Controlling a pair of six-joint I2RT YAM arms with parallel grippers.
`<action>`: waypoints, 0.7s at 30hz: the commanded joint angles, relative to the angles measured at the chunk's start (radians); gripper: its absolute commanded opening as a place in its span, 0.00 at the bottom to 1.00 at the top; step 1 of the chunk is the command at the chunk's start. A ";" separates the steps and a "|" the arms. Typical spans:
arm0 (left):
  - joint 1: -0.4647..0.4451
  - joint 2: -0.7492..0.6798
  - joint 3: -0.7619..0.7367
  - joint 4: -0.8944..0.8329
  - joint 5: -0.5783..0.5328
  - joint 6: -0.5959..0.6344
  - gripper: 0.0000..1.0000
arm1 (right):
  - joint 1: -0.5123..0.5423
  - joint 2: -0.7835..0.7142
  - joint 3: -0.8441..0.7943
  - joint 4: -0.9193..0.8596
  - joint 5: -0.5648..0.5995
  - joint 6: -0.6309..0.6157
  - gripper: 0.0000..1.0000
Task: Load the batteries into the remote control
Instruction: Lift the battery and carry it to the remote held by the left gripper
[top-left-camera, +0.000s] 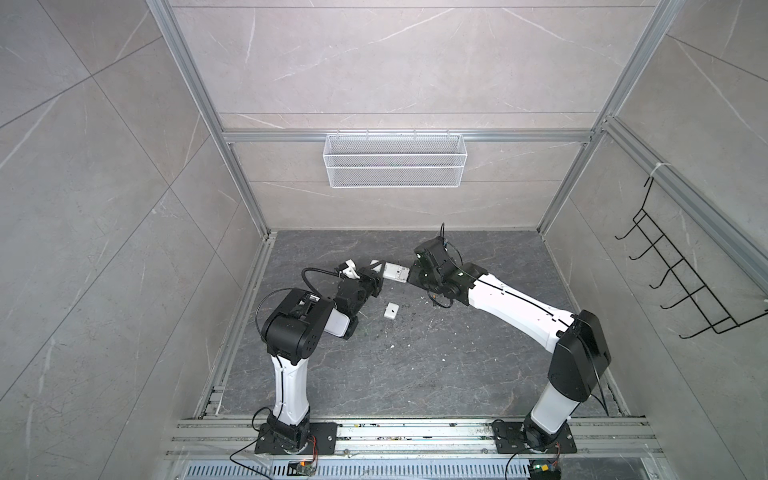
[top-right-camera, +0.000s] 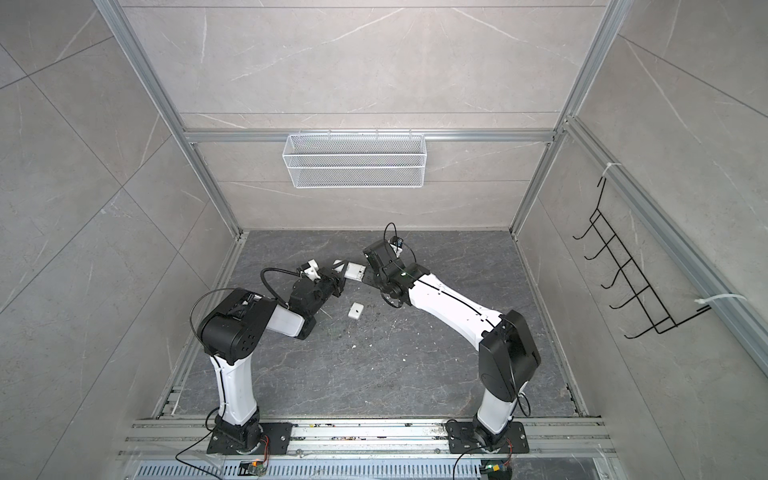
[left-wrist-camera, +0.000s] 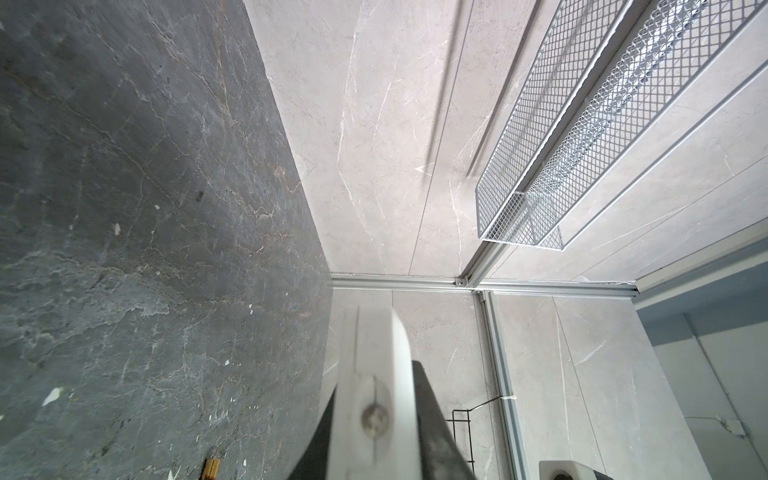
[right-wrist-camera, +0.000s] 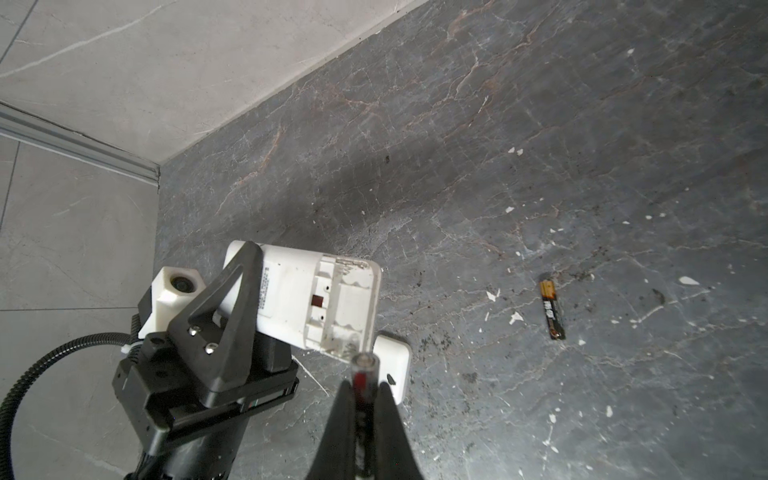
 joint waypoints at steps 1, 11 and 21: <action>-0.007 -0.027 0.007 0.056 -0.015 0.007 0.00 | 0.005 0.043 0.062 0.007 0.031 -0.018 0.00; -0.007 -0.054 -0.008 0.056 -0.008 -0.003 0.00 | 0.005 0.147 0.166 -0.027 0.002 -0.063 0.00; -0.007 -0.081 -0.020 0.056 -0.015 0.009 0.00 | 0.005 0.184 0.181 -0.033 0.004 -0.089 0.00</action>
